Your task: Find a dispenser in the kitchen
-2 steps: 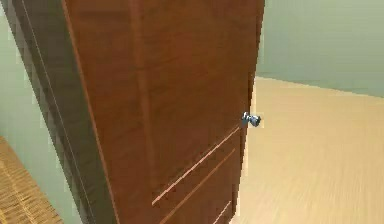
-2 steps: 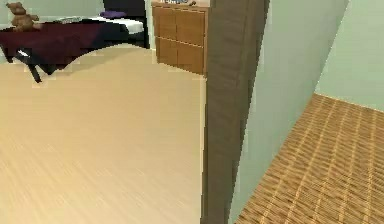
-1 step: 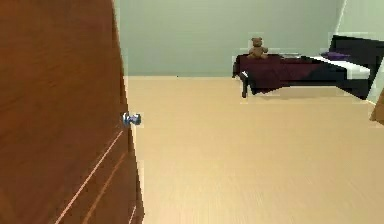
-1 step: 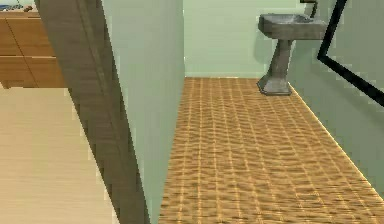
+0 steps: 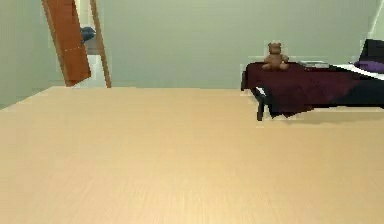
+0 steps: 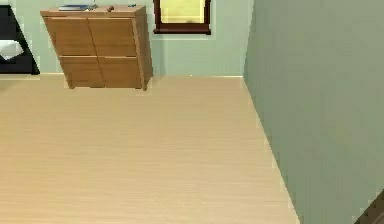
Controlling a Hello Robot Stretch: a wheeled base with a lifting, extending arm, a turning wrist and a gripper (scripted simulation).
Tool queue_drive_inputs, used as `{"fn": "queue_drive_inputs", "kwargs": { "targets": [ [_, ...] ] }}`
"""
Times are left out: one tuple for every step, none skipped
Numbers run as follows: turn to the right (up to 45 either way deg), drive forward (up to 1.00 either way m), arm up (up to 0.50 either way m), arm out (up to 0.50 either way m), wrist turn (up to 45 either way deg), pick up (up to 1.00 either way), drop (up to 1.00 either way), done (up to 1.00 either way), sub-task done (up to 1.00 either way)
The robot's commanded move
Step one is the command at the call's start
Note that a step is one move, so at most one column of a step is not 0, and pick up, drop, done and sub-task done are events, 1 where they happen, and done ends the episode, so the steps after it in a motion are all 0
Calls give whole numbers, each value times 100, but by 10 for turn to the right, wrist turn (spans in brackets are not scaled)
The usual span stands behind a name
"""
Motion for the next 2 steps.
{"fn": "queue_drive_inputs", "kwargs": {
  "targets": [
    [120, 0, 0, 0, 0, 0, 0, 0, 0],
    [0, 20, 0, 0, 0, 0, 0, 0, 0]
  ]
}}
